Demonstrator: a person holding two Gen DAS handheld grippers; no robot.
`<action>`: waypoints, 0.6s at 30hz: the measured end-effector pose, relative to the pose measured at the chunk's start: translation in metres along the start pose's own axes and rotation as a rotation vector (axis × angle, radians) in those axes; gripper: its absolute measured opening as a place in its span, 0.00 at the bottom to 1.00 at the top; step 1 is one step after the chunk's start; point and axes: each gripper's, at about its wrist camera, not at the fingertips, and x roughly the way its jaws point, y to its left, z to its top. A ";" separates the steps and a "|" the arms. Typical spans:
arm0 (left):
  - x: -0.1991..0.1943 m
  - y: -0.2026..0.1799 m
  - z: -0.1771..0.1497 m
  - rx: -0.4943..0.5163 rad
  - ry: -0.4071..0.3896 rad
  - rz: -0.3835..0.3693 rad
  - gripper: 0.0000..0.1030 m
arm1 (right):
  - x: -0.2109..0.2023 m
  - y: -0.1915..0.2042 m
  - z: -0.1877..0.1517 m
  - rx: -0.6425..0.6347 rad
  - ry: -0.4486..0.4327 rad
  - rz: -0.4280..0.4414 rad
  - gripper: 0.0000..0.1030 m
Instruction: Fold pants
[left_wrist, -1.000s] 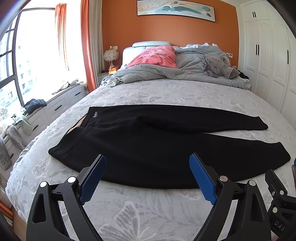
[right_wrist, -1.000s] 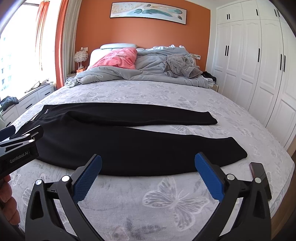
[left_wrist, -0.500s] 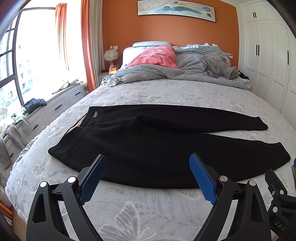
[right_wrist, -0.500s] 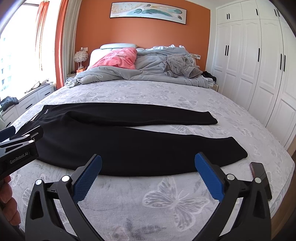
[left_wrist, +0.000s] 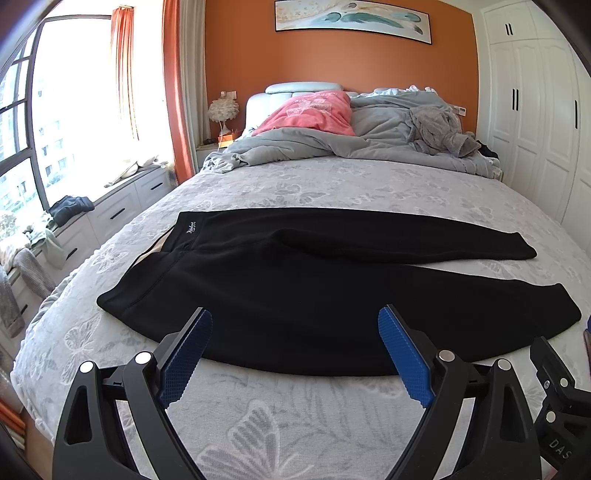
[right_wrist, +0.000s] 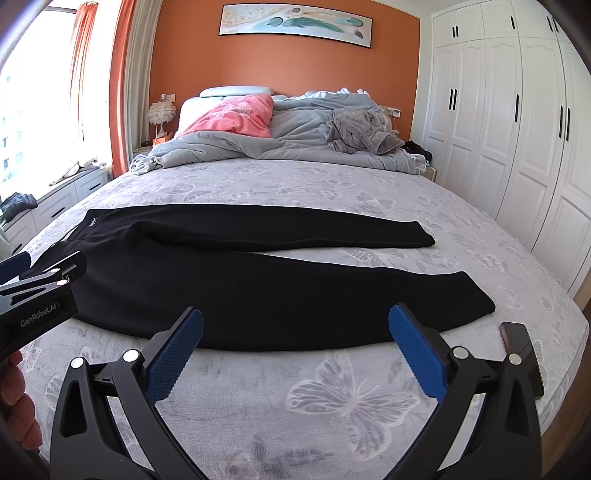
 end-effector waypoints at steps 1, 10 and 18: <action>0.000 0.000 0.000 0.000 -0.001 0.001 0.86 | 0.000 0.000 0.000 0.000 -0.001 -0.002 0.96; 0.000 0.000 0.000 0.000 0.001 0.000 0.86 | 0.000 0.001 -0.001 0.003 0.000 -0.003 0.96; 0.001 0.000 -0.001 -0.002 0.003 -0.001 0.86 | 0.001 0.003 -0.001 0.008 0.008 0.004 0.96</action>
